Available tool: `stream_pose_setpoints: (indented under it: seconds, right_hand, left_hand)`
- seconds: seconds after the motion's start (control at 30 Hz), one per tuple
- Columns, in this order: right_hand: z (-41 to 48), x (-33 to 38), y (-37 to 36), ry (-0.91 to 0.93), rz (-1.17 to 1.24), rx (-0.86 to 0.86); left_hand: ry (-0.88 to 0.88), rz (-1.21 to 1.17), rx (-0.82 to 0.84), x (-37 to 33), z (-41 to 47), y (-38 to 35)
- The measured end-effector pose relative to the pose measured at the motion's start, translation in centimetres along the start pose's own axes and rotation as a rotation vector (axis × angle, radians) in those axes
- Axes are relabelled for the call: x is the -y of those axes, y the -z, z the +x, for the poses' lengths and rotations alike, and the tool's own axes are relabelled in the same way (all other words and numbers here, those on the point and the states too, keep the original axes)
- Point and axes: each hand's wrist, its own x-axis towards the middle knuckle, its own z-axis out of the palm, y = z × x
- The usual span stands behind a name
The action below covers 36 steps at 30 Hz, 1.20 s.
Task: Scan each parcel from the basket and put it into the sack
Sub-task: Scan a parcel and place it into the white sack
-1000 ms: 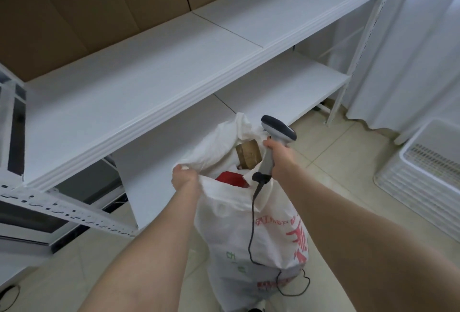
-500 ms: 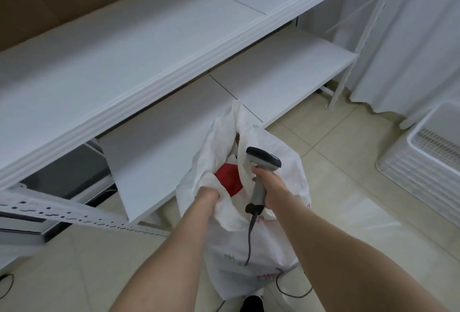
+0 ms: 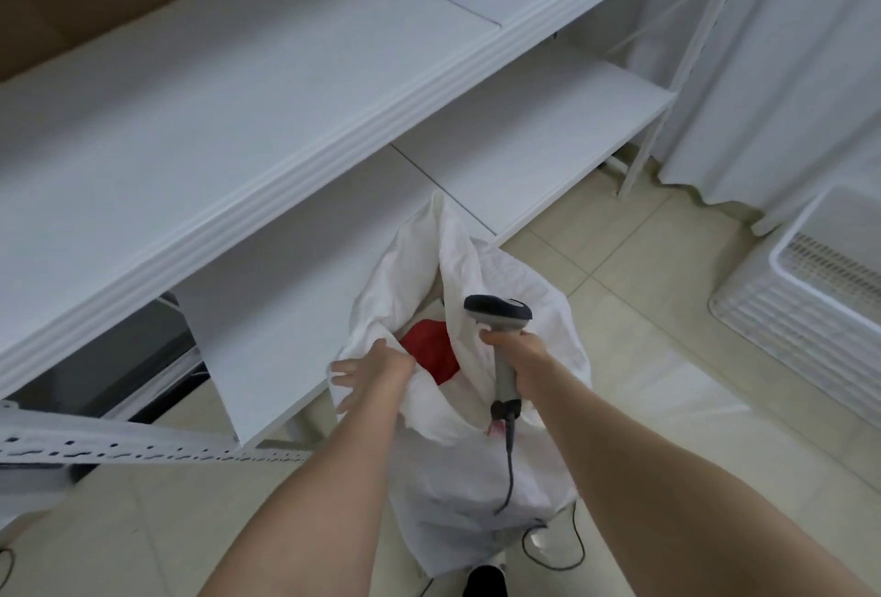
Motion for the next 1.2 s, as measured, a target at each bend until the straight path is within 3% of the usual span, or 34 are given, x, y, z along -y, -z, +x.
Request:
stream_pose_setpoints:
  seconds: [0.2, 0.3, 0.37, 0.53, 0.77, 0.97, 1.2]
  right_hand:
    - [-2.4, 3.4, 3.4, 0.033, -0.006, 0.046]
    - [-3.9, 4.5, 5.6, 0.047, 0.032, 0.088]
    - [-5.2, 5.1, 7.4, 0.08, 0.051, 0.11]
    - [-10.0, 6.5, 15.1, 0.236, 0.079, 0.174]
    - [-14.7, 10.0, 28.1, 0.423, 0.235, 0.071]
    - [-14.2, 14.7, 33.9, 0.449, 0.321, 0.026]
    - [-7.5, 22.2, 35.7, 0.347, 0.323, 0.066]
  left_hand:
    - [-0.08, -0.032, -0.14, -0.5, -1.9, 2.3]
    - [-0.003, -0.035, -0.217, -1.3, -5.0, 3.0]
    - [-0.131, -0.059, -0.251, -2.6, -8.5, 3.2]
    - [-0.43, -0.213, -0.143, -6.4, -17.9, -0.1]
    - [-0.668, -0.371, 0.023, -13.0, -31.3, -6.5]
    - [-0.74, -0.447, 0.104, -19.0, -35.9, -7.8]
    - [-0.736, -0.51, 0.218, -28.6, -34.3, -7.0]
